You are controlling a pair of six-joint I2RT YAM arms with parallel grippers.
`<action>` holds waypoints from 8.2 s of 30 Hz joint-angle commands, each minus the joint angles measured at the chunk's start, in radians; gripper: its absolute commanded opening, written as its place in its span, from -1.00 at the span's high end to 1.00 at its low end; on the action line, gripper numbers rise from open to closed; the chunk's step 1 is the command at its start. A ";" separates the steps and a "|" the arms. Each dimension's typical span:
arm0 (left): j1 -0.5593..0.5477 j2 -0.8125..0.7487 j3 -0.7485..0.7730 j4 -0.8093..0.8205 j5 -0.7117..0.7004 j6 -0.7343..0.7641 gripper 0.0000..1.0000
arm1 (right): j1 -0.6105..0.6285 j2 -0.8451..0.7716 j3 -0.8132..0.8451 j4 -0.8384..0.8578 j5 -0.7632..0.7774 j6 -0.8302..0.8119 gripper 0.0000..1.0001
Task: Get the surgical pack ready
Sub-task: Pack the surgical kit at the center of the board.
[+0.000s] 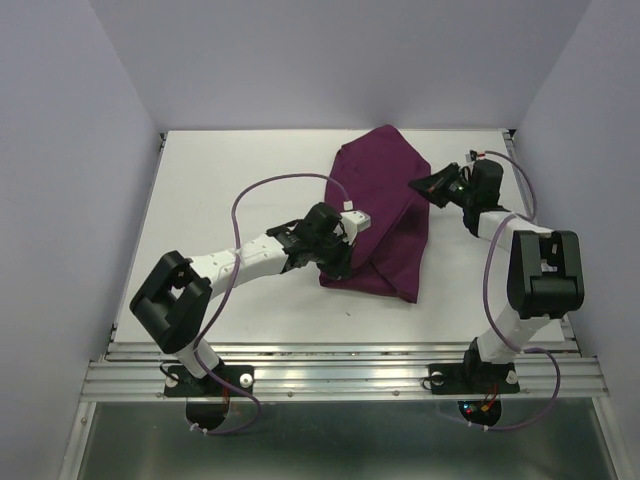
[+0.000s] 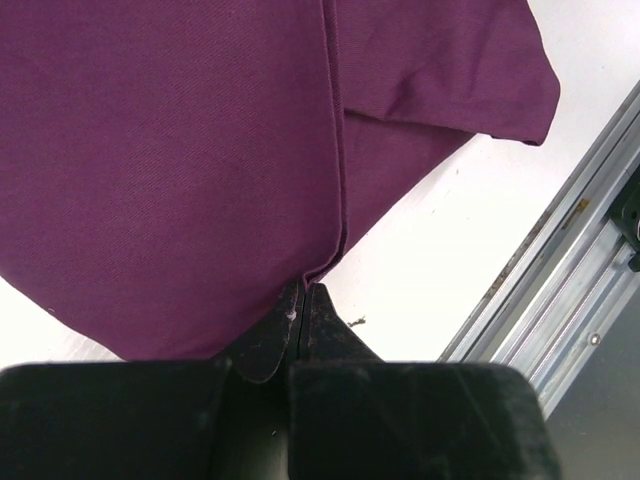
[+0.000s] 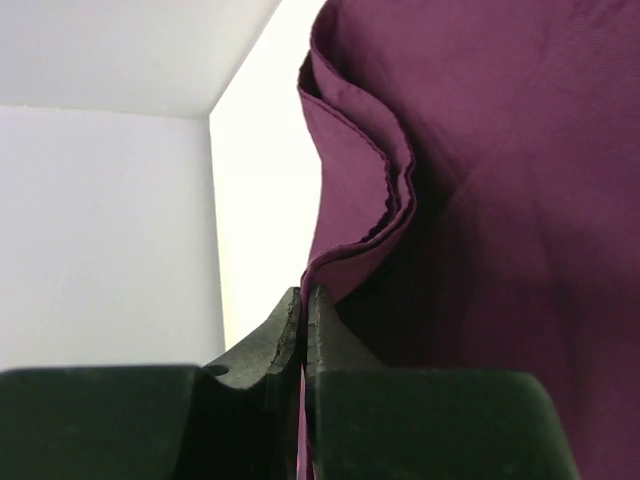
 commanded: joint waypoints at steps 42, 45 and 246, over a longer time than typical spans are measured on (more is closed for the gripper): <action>0.054 -0.099 -0.132 0.045 0.010 -0.120 1.00 | -0.040 0.108 0.008 -0.002 0.149 -0.183 0.99; 0.054 -0.075 -0.142 0.053 0.031 -0.121 1.00 | -0.040 0.139 0.018 -0.010 0.149 -0.195 0.99; 0.108 -0.142 -0.187 -0.012 0.055 -0.373 1.00 | 0.287 -0.294 0.031 -0.665 0.703 -0.463 0.99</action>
